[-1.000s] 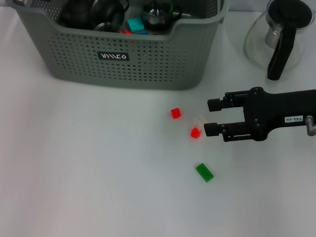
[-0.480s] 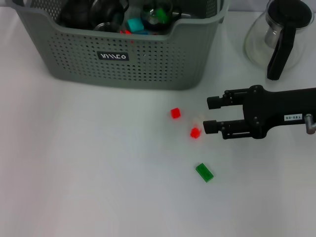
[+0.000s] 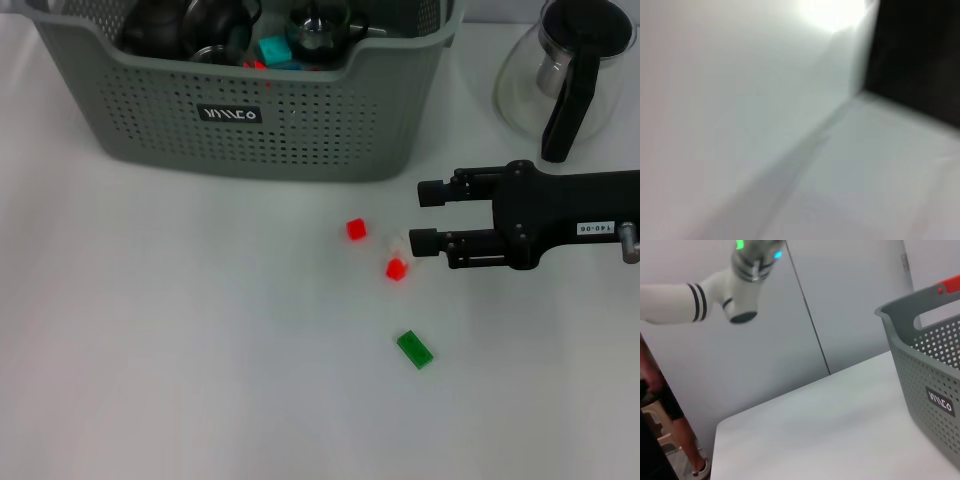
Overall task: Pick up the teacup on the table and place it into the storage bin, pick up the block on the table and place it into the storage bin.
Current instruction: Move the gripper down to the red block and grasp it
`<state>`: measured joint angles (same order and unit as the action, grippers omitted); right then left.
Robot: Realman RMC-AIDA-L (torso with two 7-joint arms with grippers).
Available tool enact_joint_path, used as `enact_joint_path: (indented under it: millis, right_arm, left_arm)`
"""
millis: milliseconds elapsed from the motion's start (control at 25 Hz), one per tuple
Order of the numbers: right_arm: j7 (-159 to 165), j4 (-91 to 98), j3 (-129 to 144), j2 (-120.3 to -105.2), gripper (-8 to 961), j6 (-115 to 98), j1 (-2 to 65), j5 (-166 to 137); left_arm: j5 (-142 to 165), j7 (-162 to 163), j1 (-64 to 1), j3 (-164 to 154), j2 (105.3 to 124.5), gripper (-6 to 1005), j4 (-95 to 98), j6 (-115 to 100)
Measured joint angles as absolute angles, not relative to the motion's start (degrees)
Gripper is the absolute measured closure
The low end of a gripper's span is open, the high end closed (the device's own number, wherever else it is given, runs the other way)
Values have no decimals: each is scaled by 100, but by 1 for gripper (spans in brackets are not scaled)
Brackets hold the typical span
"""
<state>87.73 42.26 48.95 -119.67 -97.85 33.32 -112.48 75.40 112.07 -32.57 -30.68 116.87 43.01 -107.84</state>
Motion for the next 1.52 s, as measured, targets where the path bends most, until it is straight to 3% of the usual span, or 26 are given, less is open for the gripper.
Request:
enact_joint_path:
  millis: [160, 560, 800, 1080, 1520]
  right_arm:
    - [8771, 4184, 4895, -11971, 240, -9780, 3349, -11248]
    - [8921, 4251, 4984, -11886, 240, -9895, 3325, -11504]
    - [9994, 5513, 5022, -11863, 239, -10262, 3388, -12408]
    - [11165, 7023, 5444, -11949, 239, -10768, 3872, -13397]
    - [12239, 7016, 7889, -12050, 240, -10123, 4916, -14361]
  left_arm:
    - [8331, 10612, -2806, -2951, 11835, 153, 4399, -11407]
    - [10990, 8519, -2042, -2941, 12184, 156, 4479, -11365]
    - [11519, 8463, -1917, -2962, 12249, 158, 4493, -11311]
    - [11821, 8455, -1815, -2933, 12300, 158, 4456, -11257]
    - [11849, 8451, -1737, -2889, 12371, 159, 4361, -11232]
